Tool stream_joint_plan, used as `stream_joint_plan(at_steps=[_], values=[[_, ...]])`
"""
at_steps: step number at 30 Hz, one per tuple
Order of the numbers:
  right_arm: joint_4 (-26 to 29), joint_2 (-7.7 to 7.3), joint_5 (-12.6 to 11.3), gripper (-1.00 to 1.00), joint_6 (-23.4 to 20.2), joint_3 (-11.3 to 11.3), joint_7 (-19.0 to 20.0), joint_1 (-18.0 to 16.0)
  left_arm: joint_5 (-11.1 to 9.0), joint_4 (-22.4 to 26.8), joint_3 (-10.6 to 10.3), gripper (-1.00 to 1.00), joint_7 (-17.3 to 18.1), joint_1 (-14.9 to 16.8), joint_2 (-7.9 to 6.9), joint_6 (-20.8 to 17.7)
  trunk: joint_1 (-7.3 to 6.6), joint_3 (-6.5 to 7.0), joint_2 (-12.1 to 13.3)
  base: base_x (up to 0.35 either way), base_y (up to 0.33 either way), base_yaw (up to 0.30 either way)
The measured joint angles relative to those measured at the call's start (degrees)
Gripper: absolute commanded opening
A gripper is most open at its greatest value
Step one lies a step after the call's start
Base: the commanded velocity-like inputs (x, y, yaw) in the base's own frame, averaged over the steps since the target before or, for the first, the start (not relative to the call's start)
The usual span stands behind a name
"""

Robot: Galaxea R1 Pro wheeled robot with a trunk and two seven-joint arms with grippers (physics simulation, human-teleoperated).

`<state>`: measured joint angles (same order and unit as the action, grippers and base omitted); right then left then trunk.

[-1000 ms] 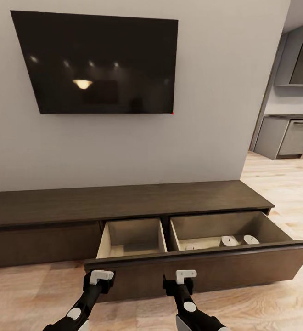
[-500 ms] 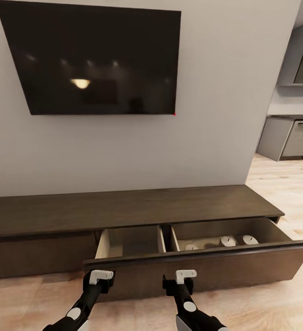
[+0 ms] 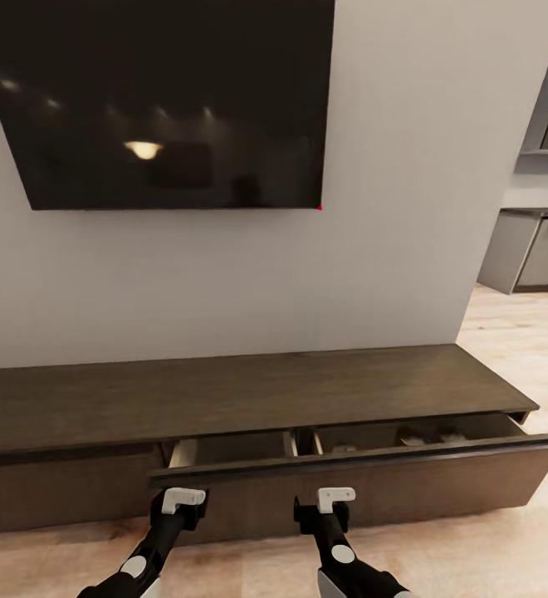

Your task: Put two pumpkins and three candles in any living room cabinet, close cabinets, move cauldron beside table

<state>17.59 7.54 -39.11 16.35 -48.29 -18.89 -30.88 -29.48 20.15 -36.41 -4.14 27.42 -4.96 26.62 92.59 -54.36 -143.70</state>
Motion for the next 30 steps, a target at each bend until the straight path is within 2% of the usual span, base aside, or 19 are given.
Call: stream_joint_plan(at_steps=[20, 30], values=[[0.00, 0.03, 0.00, 1.00, -0.02, -0.01, 0.00, 0.00, -0.06, 0.00, 0.03, 1.00, -0.09, 0.00, 0.00, -0.01, 0.00, 0.00, 0.00, 0.154, 0.000, 0.000], [0.00, 0.03, 0.00, 1.00, 0.00, -0.01, 0.00, 0.00, 0.00, 0.00, -0.07, 1.00, -0.06, 0.02, 0.00, -0.02, 0.02, 0.00, 0.00, 0.033, 0.000, 0.000]])
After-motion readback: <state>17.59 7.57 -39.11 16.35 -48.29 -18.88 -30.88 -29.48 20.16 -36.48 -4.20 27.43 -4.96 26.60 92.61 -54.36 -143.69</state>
